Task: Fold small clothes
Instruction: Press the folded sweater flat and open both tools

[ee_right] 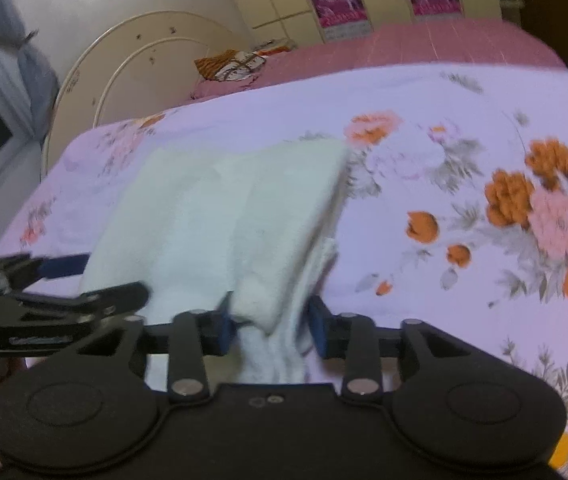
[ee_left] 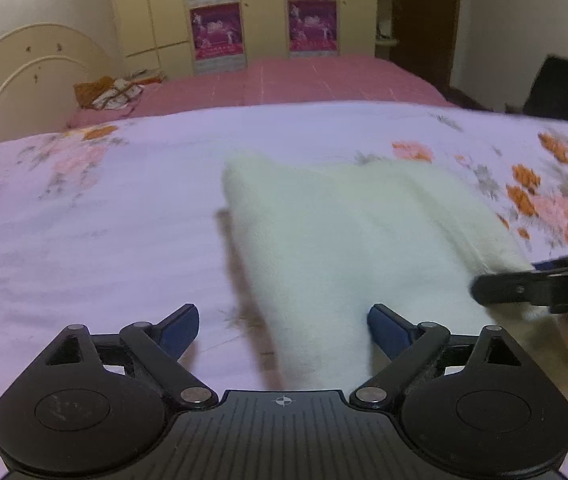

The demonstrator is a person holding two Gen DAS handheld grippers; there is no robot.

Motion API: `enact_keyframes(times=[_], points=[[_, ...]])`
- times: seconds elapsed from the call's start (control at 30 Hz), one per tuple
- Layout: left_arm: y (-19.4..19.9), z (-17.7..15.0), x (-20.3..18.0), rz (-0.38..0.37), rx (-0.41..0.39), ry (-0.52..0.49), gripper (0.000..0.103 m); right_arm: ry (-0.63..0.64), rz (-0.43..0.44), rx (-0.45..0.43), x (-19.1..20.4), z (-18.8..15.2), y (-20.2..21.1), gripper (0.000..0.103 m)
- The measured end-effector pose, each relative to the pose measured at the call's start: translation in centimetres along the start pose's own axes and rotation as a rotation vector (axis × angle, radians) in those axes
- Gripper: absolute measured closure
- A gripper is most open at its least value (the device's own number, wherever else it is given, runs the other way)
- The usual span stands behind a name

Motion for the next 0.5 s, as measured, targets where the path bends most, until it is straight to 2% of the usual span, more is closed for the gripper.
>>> enact_keyframes(times=[0.03, 0.1, 0.17, 0.2, 0.23, 0.3, 0.37, 0.47, 0.5], points=[[0.7, 0.3, 0.5, 0.017, -0.036, 0.008, 0.016, -0.015, 0.013, 0.006, -0.4, 0.1, 0.2, 0.058], [1.7, 1.1, 1.2, 0.041, -0.097, 0.021, 0.047, -0.002, 0.018, -0.029, -0.6, 0.6, 1.5, 0.058], [2.0, 2.4, 1.6, 0.020, -0.150, 0.066, 0.056, 0.053, -0.009, -0.112, -0.1, 1.6, 3.1, 0.065], [1.9, 3.3, 1.6, 0.004, -0.172, 0.074, 0.056, 0.072, -0.023, -0.145, 0.1, 2.2, 3.4, 0.076], [1.5, 4.1, 1.1, -0.005, -0.176, 0.068, 0.056, 0.092, -0.039, -0.169, 0.5, 2.8, 3.5, 0.082], [0.3, 5.0, -0.1, -0.016, -0.164, 0.039, 0.056, 0.132, -0.038, -0.187, 1.4, 4.1, 3.0, 0.082], [-1.7, 5.3, -1.1, -0.020, -0.105, 0.010, 0.056, 0.190, -0.046, -0.173, 2.4, 5.0, 2.0, 0.082], [-4.9, 4.6, -1.8, -0.008, 0.000, -0.001, 0.056, 0.273, -0.127, -0.081, 2.9, 5.3, -1.0, 0.084], [-5.3, 4.4, -1.9, -0.008, 0.002, -0.003, 0.056, 0.284, -0.156, -0.042, 2.5, 5.0, -2.0, 0.085]])
Point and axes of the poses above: each gripper's, at about its wrist camera, not at the fingertips, and y roughly against the way its jaws point, x to its left, z to its top, the point moved 6 cm from there along -y, roughly the way its jaws point, and after that the axes turned 2 degrees about -x, right-handed, at the moved point
